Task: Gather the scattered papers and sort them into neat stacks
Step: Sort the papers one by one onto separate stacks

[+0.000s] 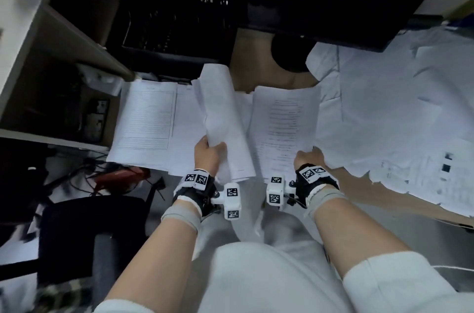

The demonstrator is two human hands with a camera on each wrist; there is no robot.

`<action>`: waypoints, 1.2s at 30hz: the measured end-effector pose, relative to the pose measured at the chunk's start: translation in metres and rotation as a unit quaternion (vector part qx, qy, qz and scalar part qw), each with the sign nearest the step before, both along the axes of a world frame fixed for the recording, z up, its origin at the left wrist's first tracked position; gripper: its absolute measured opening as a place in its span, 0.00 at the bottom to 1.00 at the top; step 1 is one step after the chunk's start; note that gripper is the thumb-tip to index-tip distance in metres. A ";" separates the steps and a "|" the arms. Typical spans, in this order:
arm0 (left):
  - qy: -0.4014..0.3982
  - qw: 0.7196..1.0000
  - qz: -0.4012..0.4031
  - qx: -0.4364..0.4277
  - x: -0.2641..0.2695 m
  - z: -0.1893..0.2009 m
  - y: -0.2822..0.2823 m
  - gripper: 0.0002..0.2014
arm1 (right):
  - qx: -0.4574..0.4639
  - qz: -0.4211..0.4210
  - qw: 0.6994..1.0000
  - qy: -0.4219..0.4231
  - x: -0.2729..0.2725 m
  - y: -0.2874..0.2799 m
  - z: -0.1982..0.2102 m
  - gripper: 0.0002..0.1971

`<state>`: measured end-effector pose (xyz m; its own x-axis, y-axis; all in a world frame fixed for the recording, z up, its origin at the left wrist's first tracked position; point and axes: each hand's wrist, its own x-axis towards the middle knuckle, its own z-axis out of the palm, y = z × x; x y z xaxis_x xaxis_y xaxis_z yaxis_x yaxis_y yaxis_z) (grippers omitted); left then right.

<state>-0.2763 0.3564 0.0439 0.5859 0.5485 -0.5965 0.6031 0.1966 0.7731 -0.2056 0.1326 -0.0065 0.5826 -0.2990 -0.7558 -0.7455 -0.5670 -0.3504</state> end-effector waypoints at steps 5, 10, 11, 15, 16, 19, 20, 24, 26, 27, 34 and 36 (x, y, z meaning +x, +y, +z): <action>0.013 0.999 -0.036 0.023 0.003 0.014 -0.004 0.05 | -0.041 -0.009 0.999 -0.032 0.006 0.007 0.020 0.38; 0.006 0.998 -0.056 0.024 0.004 0.009 0.000 0.23 | 0.276 0.085 0.952 -0.100 0.014 0.047 0.056 0.25; 0.000 0.998 -0.056 0.006 0.004 0.010 0.001 0.22 | 0.312 0.109 0.939 -0.098 0.014 0.056 0.064 0.26; -0.033 0.997 -0.042 -0.055 0.005 0.036 0.012 0.16 | 0.363 0.184 0.911 -0.068 0.007 0.089 0.082 0.35; -0.039 0.996 -0.036 -0.066 0.006 0.037 0.017 0.17 | 0.363 0.193 0.910 -0.061 0.005 0.095 0.084 0.37; -0.038 0.994 -0.005 -0.104 0.005 0.044 0.034 0.20 | 0.364 0.213 0.905 -0.053 -0.003 0.114 0.095 0.41; -0.039 0.992 -0.003 -0.116 0.004 0.045 0.040 0.21 | 0.369 0.219 0.902 -0.050 -0.005 0.122 0.097 0.43; -0.061 0.988 -0.010 -0.141 0.002 0.043 0.067 0.24 | 0.389 0.241 0.888 -0.041 -0.012 0.149 0.101 0.53; -0.064 0.986 -0.021 -0.152 0.001 0.043 0.079 0.27 | 0.390 0.247 0.886 -0.039 -0.015 0.161 0.099 0.55; -0.063 0.985 -0.028 -0.159 0.001 0.043 0.086 0.27 | 0.387 0.249 0.887 -0.038 -0.015 0.168 0.099 0.56; -0.077 0.983 -0.053 -0.155 0.006 0.050 0.125 0.08 | 0.384 0.212 0.897 -0.051 -0.018 0.201 0.108 0.38; -0.068 0.986 -0.074 -0.134 0.005 0.048 0.134 0.09 | 0.366 0.158 0.915 -0.059 -0.017 0.212 0.110 0.18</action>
<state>-0.2712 0.4906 0.0921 0.7330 0.2831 -0.6185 0.5345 0.3227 0.7812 -0.2230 0.3451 0.1039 0.6434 0.4593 -0.6124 -0.5169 -0.3294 -0.7901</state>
